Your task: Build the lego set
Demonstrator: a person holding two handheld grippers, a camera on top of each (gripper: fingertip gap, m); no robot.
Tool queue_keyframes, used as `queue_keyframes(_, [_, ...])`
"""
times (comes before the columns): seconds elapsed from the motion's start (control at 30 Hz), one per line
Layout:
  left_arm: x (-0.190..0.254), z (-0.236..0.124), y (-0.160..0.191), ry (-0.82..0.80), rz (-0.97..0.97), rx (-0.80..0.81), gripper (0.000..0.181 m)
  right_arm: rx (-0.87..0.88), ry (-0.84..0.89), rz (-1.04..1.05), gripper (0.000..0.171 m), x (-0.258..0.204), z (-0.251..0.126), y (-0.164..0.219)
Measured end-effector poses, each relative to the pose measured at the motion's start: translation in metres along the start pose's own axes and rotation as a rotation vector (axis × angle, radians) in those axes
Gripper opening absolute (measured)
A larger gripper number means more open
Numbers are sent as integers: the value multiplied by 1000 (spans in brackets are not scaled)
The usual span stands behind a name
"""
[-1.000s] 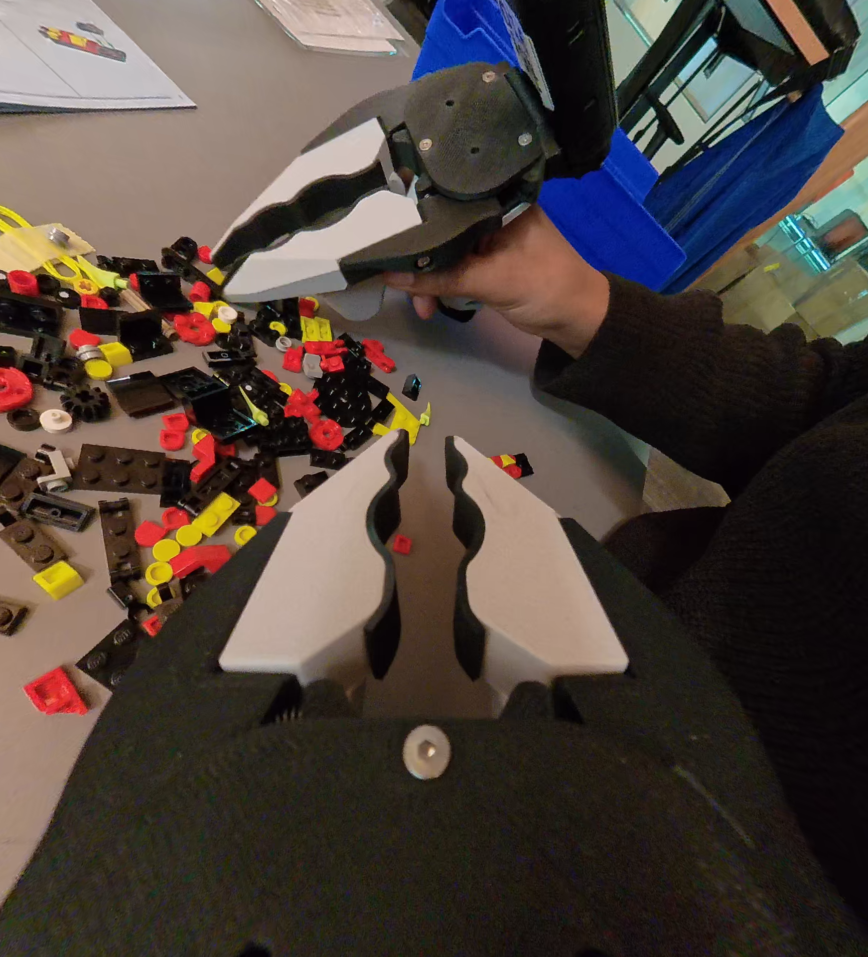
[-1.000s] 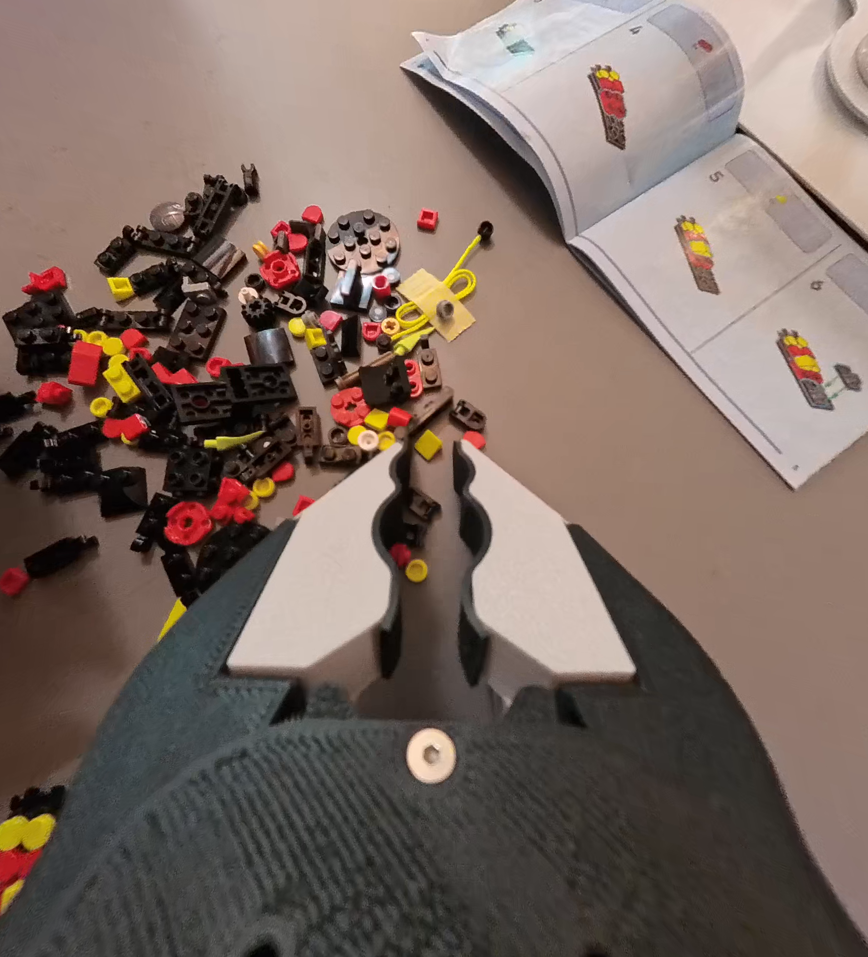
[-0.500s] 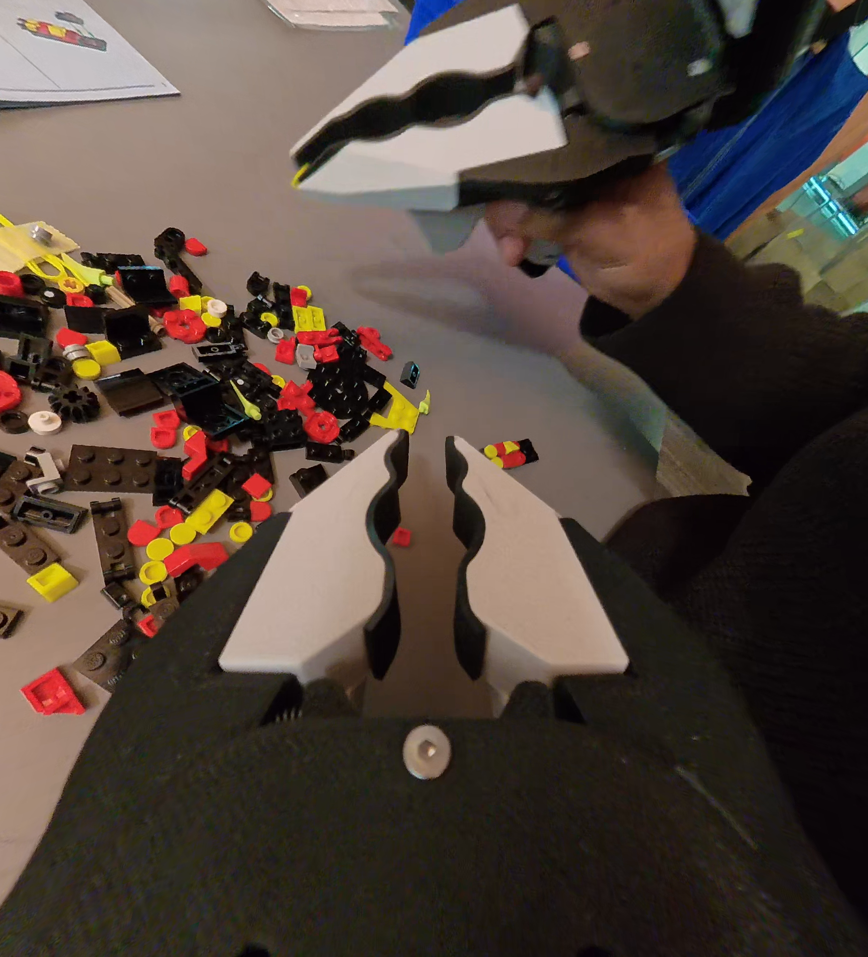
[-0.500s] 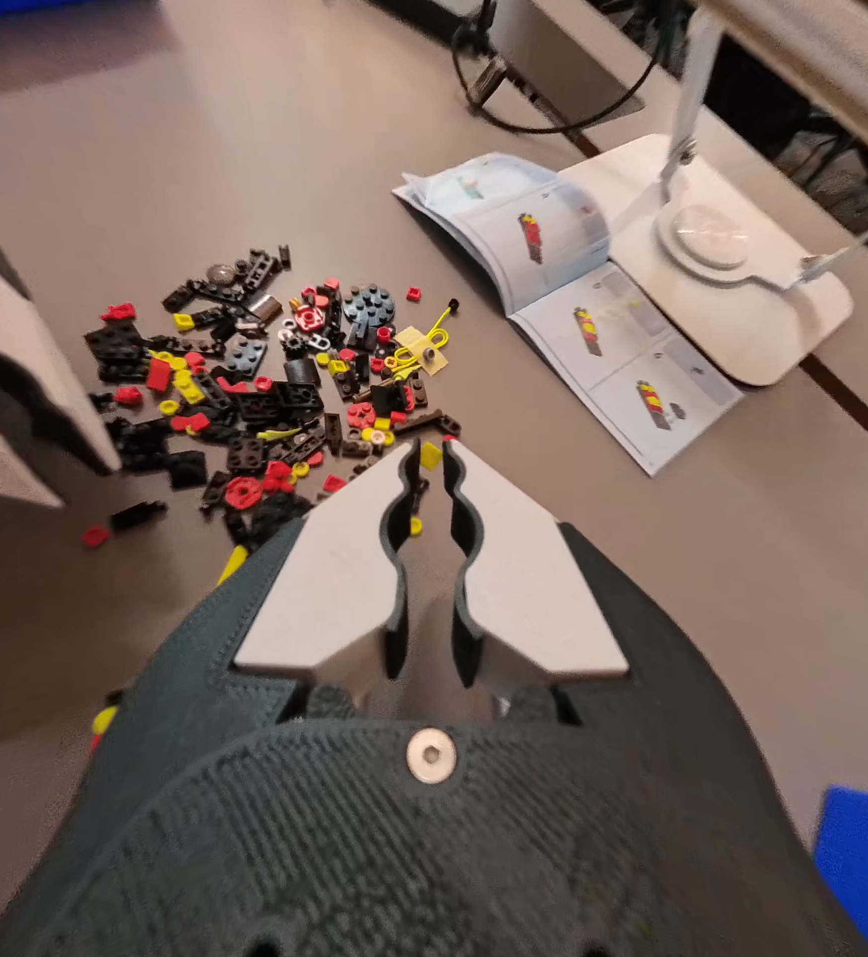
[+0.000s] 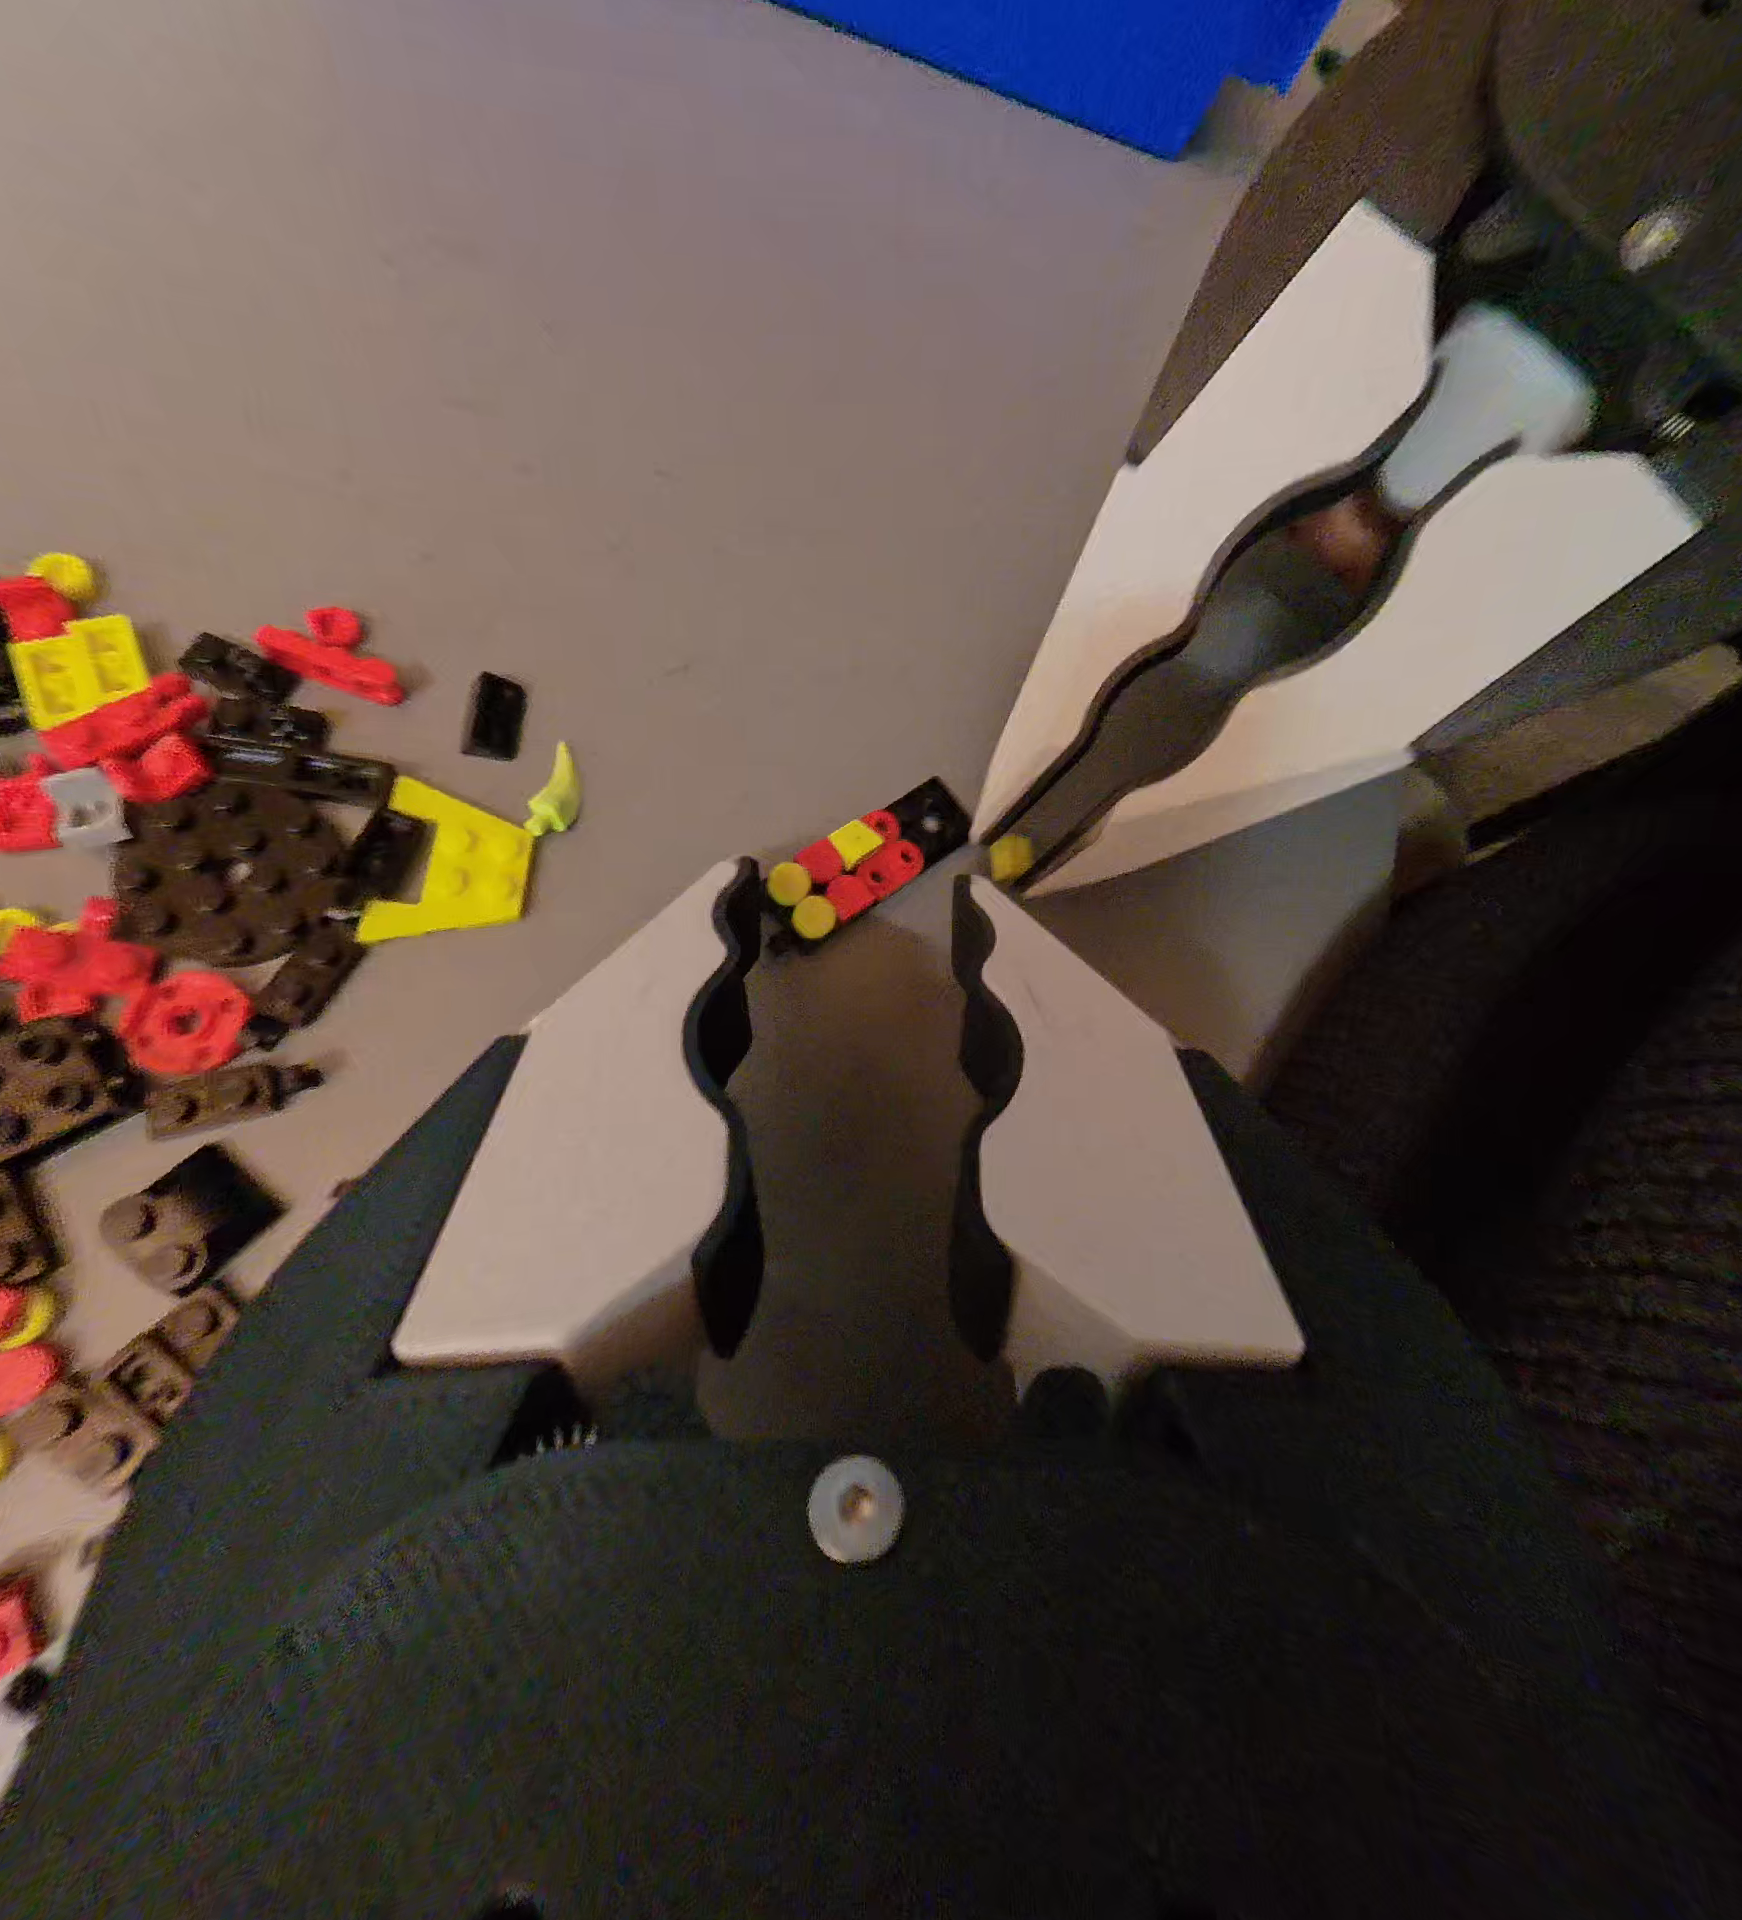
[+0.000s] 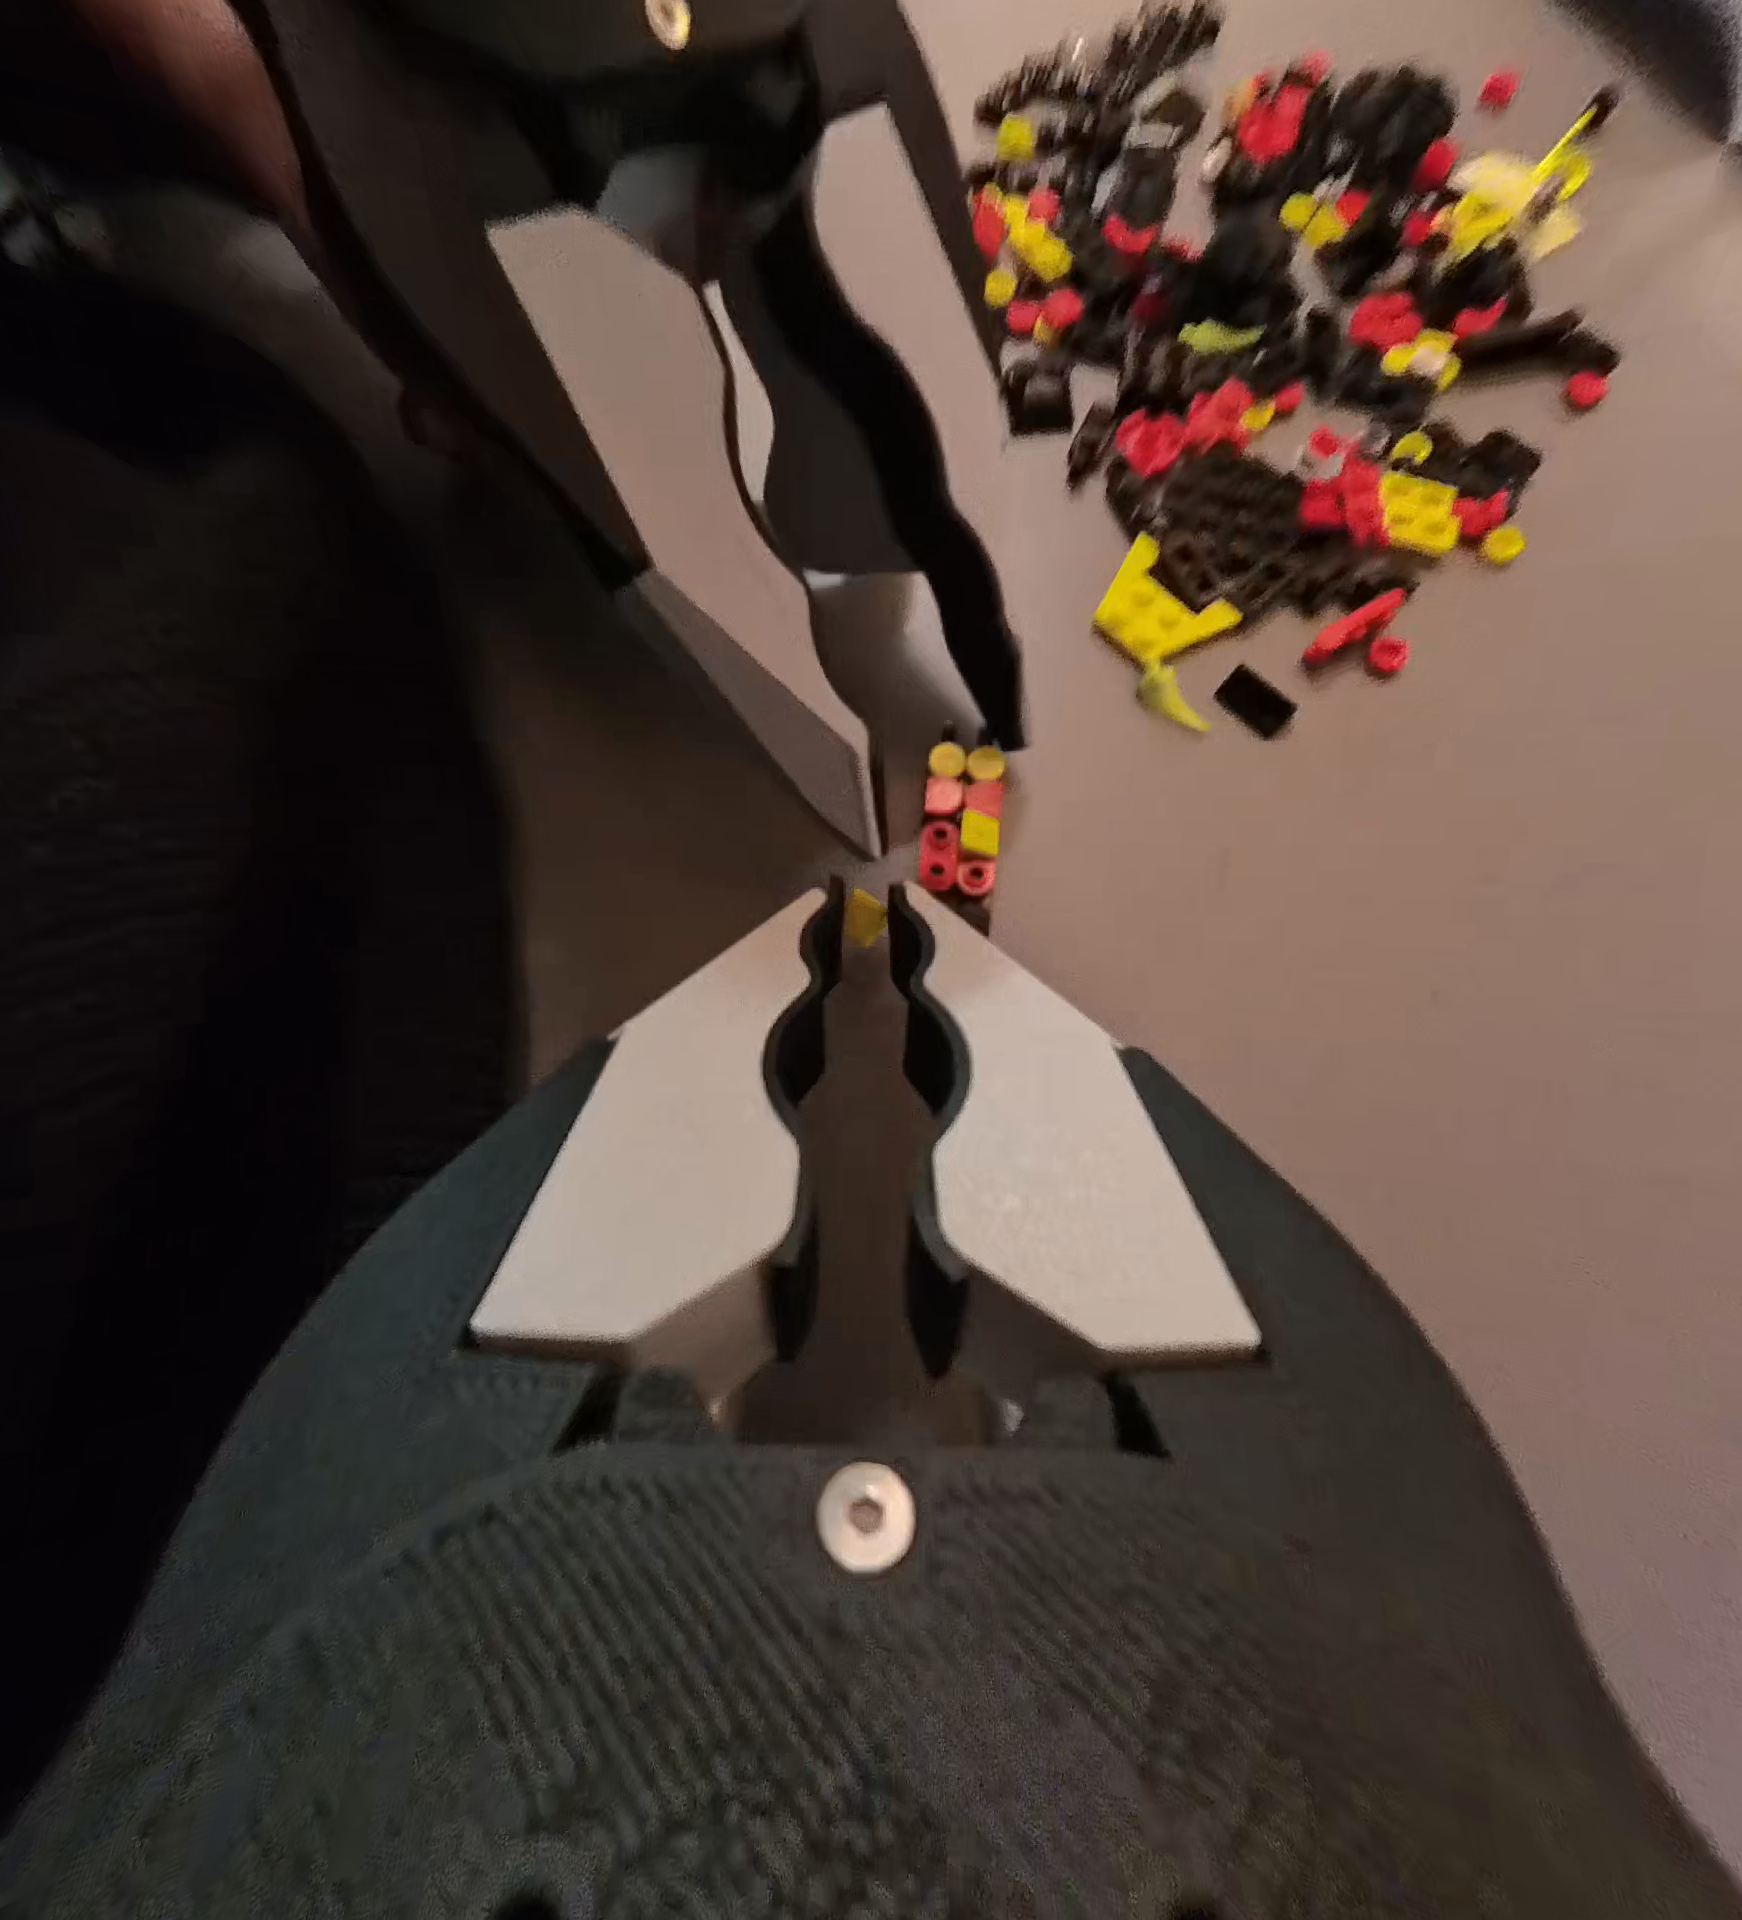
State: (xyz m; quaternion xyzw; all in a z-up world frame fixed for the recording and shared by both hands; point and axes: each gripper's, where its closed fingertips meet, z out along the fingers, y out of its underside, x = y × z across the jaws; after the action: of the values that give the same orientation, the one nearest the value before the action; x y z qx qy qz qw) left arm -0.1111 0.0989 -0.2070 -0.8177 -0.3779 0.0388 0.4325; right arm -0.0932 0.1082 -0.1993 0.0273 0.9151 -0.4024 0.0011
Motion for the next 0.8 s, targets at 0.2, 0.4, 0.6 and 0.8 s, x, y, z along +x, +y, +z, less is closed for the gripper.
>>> queue_keyframes(0.2, [4, 4, 0, 26, -34, -14, 36, -74, 3, 18, 8, 6, 6, 14])
queue_keyframes(0.4, [13, -2, 10, 59, -4, -51, 30, -67, 53, 79, 8, 22, 3, 16])
queue_keyframes(0.6, [19, -6, 10, 94, -16, -44, 25, -69, 31, 70, 8, 20, 3, 17])
queue_keyframes(0.8, [11, -10, 5, 78, -48, -9, 25, -82, 120, 152, 19, 32, -3, 18])
